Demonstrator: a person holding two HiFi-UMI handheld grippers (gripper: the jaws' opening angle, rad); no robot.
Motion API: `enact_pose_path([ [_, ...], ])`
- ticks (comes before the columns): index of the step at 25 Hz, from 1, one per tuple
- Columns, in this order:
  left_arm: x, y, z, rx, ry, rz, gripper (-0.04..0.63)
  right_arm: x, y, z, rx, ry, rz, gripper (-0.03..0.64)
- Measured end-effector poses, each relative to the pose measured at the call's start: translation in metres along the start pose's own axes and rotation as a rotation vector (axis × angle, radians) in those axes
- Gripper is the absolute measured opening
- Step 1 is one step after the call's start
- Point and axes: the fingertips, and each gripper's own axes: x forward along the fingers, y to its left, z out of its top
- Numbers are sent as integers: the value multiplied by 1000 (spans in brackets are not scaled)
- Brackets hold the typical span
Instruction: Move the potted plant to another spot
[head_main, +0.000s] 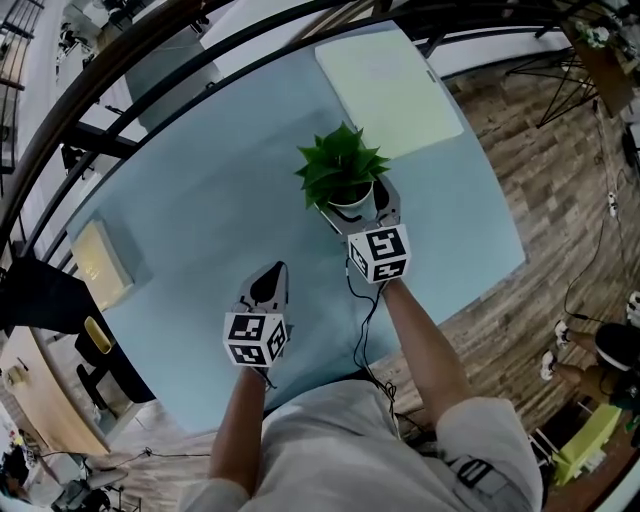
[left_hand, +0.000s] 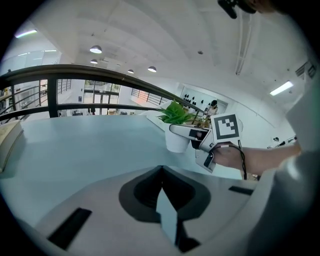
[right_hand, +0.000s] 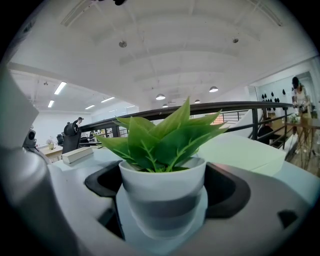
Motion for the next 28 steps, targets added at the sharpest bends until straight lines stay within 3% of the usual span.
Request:
enact_pose_path([
  [28, 1, -3, -17, 4, 30, -7, 11, -12, -1, -30, -23, 44, -19, 511],
])
